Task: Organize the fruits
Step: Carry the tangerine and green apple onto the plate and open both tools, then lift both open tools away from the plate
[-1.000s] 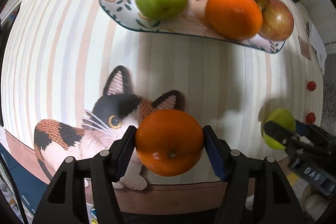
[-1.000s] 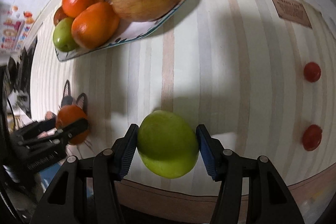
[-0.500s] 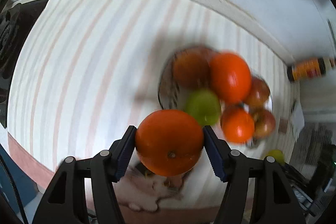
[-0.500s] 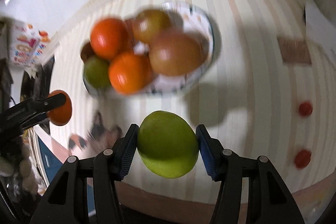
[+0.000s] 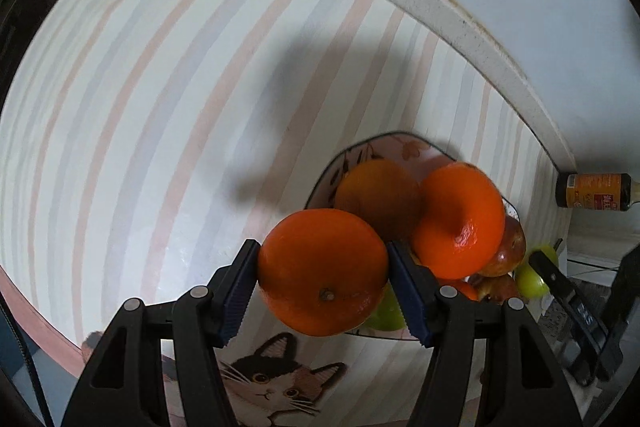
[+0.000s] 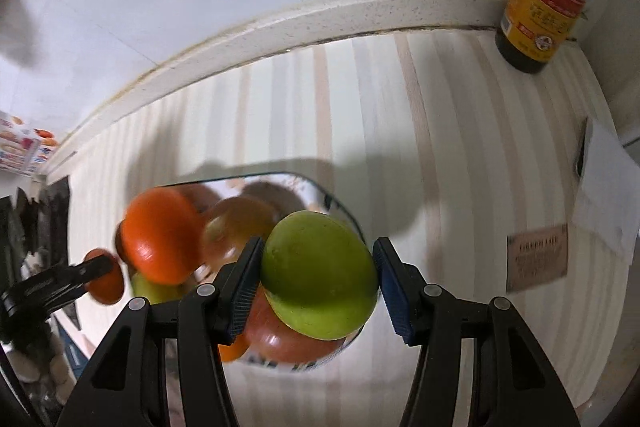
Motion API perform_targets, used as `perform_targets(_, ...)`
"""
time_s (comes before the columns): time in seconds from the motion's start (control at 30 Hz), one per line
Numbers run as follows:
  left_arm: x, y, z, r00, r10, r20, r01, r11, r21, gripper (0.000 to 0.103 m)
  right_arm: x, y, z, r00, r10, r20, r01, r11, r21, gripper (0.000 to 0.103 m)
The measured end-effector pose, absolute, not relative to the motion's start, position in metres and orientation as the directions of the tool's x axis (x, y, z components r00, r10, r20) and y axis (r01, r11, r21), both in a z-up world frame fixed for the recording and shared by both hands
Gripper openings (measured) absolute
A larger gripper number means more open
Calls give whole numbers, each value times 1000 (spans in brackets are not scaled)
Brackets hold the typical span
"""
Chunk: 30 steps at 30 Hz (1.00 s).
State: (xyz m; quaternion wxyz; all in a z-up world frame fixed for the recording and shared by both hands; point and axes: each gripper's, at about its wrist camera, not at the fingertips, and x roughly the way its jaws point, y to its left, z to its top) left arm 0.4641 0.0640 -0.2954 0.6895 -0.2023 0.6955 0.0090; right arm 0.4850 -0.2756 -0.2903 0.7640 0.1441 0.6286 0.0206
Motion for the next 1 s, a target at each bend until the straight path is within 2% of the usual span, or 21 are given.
perform_targets(0.27,460,63,-305,3,-304,-953,-326,900,-288,64,494,-277,-308,202,225,-953,145,956,256,59)
perform_targets(0.33,461,62,-305,1,-315,-949,-326,897,-298,71,496,-275,-313,193,238,-952,166,948,271,59)
perform_targets(0.4,462,61,-303,15,-329,-944,-327,891,-316,82,499,-276,-316,186,256,-949,180,940,289,62)
perform_targets(0.47,463,59,-299,25,-316,-948,-318,897,-307,92,499,-279,-316,187,279,-942,188,931,314,74)
perform_targets(0.5,463,58,-296,30,-299,-954,-312,904,-293,93,499,-280,-315,189,289,-938,188,928,323,75)
perform_targets(0.7,460,50,-285,54,-235,-970,-266,933,-241,93,496,-280,-307,189,282,-941,181,931,316,83)
perform_targets(0.77,454,46,-273,90,-170,-981,-231,955,-187,93,490,-278,-301,199,243,-949,175,944,279,94)
perform_targets(1.0,421,25,-231,223,-14,-975,-95,995,-36,93,449,-256,-264,257,97,-962,101,987,127,95)
